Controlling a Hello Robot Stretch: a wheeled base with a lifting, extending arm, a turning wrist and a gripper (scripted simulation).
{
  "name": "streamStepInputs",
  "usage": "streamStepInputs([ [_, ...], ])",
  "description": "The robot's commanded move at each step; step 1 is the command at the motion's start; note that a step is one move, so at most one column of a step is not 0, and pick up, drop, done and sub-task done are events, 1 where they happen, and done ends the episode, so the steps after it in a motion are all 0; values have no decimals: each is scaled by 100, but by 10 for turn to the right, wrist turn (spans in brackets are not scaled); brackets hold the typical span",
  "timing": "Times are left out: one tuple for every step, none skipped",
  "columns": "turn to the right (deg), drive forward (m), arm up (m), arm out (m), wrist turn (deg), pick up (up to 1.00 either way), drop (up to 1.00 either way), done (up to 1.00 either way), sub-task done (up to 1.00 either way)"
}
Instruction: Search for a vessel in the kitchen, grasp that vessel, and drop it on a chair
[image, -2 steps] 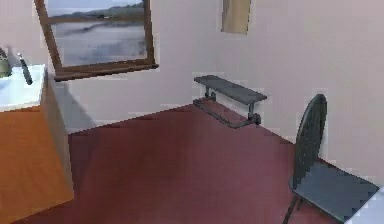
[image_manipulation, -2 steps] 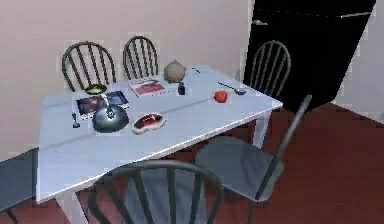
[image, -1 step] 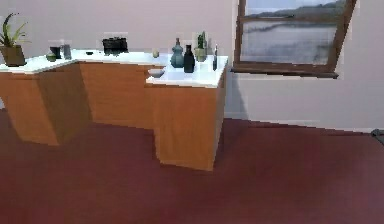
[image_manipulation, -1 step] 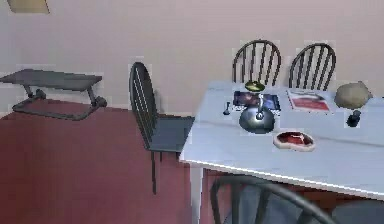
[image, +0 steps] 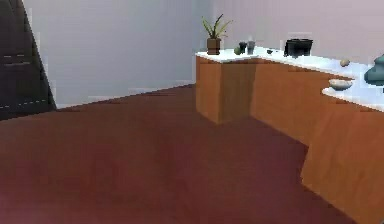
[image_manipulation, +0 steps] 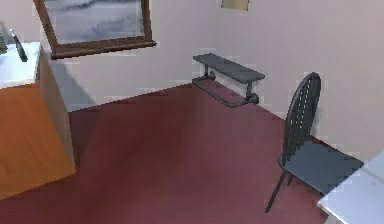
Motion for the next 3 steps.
streamStepInputs([
  [-300,0,0,0,0,0,0,0,0],
  [0,20,0,0,0,0,0,0,0],
  [-450,0,0,0,0,0,0,0,0],
])
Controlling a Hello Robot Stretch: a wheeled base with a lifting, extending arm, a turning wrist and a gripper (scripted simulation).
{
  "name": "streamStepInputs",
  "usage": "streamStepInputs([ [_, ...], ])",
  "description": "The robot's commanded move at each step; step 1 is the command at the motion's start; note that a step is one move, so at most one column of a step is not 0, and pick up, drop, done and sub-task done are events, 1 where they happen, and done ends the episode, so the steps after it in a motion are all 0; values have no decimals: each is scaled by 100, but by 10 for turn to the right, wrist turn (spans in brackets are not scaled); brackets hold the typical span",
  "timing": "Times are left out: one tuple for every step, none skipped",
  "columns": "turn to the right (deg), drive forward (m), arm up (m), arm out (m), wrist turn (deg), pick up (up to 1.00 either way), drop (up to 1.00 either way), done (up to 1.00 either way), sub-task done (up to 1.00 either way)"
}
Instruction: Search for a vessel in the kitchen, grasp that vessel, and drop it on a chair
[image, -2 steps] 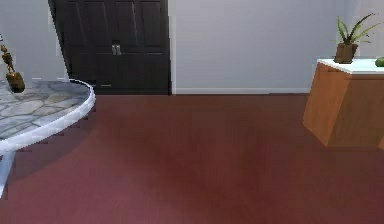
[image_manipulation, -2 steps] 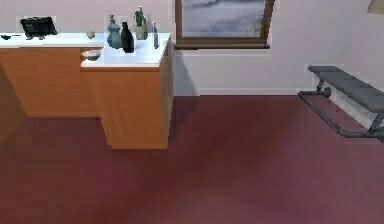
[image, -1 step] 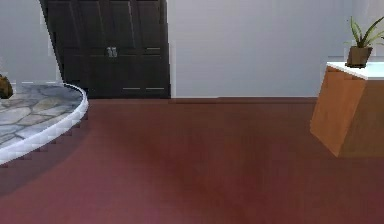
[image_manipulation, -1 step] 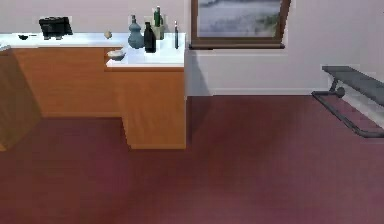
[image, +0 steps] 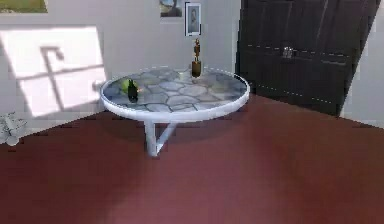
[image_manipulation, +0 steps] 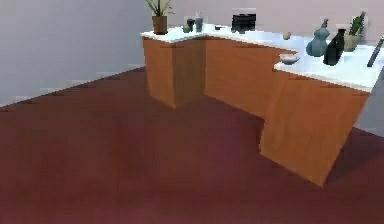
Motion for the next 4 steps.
streamStepInputs([
  [-450,0,0,0,0,0,0,0,0],
  [0,75,0,0,0,0,0,0,0],
  [-450,0,0,0,0,0,0,0,0],
  [-450,0,0,0,0,0,0,0,0],
])
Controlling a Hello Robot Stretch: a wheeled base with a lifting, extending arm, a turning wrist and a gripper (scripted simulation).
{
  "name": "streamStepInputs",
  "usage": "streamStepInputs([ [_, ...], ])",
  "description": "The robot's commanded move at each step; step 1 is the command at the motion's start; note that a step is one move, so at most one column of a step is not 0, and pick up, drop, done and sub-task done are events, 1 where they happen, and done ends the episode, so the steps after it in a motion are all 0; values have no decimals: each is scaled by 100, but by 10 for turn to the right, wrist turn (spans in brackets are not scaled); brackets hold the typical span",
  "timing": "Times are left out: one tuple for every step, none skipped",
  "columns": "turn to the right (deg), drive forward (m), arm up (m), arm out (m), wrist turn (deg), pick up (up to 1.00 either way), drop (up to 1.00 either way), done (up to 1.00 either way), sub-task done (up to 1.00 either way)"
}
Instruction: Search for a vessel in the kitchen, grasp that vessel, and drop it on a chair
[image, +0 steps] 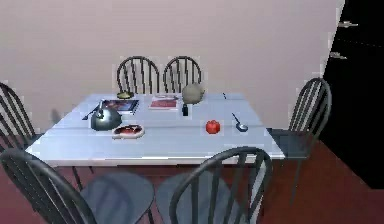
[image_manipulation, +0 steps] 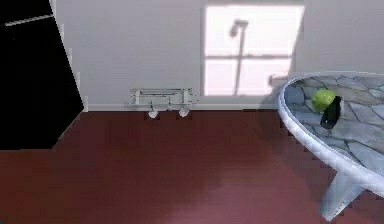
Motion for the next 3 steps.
streamStepInputs([
  [-450,0,0,0,0,0,0,0,0],
  [-180,0,0,0,0,0,0,0,0],
  [0,85,0,0,0,0,0,0,0],
])
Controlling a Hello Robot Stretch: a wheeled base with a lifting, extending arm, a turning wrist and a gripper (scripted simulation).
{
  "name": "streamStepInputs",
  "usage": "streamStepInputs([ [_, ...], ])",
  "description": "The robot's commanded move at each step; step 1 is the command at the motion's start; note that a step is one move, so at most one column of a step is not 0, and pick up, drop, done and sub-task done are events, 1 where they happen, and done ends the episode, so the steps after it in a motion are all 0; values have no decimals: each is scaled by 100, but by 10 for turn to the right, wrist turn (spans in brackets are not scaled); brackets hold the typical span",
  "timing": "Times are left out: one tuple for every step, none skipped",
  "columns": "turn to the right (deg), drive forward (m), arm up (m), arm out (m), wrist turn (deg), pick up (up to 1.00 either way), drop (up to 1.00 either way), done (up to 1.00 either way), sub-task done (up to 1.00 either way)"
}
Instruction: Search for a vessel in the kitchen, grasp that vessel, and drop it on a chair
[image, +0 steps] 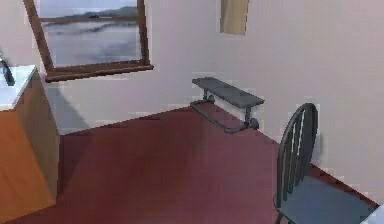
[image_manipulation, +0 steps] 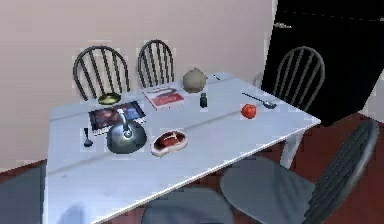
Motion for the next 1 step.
streamStepInputs([
  [90,0,0,0,0,0,0,0,0],
])
